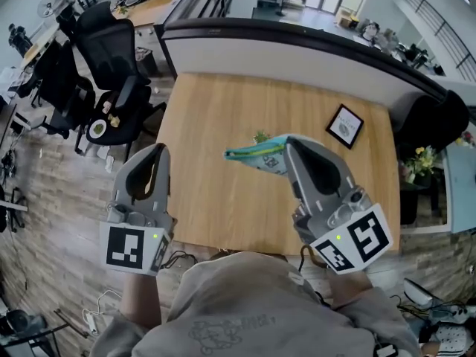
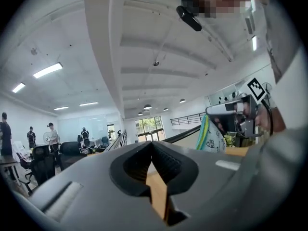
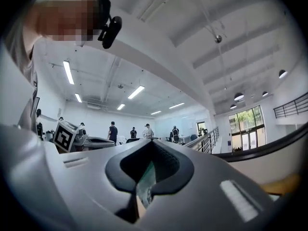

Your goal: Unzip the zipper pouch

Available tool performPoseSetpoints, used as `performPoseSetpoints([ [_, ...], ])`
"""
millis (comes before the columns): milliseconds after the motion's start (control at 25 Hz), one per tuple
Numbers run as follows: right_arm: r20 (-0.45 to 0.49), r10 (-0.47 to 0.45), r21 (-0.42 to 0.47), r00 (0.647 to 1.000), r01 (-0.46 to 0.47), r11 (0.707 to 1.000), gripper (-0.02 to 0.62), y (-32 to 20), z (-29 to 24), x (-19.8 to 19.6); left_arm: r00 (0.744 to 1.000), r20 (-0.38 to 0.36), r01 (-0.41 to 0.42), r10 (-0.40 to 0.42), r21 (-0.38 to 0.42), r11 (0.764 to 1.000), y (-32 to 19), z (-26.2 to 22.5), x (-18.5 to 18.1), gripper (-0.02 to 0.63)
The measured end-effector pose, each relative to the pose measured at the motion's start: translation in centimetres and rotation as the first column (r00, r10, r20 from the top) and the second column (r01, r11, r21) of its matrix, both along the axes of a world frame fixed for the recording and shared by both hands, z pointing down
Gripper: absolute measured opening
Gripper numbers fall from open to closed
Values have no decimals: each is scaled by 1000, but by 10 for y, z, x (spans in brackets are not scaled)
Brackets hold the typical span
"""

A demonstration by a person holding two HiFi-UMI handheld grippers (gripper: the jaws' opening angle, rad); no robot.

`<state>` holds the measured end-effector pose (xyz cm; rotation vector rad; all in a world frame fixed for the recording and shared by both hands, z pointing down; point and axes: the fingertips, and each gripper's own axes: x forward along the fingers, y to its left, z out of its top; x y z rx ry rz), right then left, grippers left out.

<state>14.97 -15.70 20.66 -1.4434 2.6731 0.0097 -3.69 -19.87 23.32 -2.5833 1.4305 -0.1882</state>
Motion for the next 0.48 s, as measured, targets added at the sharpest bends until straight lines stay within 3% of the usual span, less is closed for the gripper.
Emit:
performPoseSetpoints([
  [200,-37,15,19,999,-14,1000,9,10,-1,-1,1000,-3,-18,18,-19,1000,14,6,-3,-2],
  [480,-78,37,-78,996,-44,996,9,7,43,3,999,-14,-51,49,-138,989,25,54,5,-2],
])
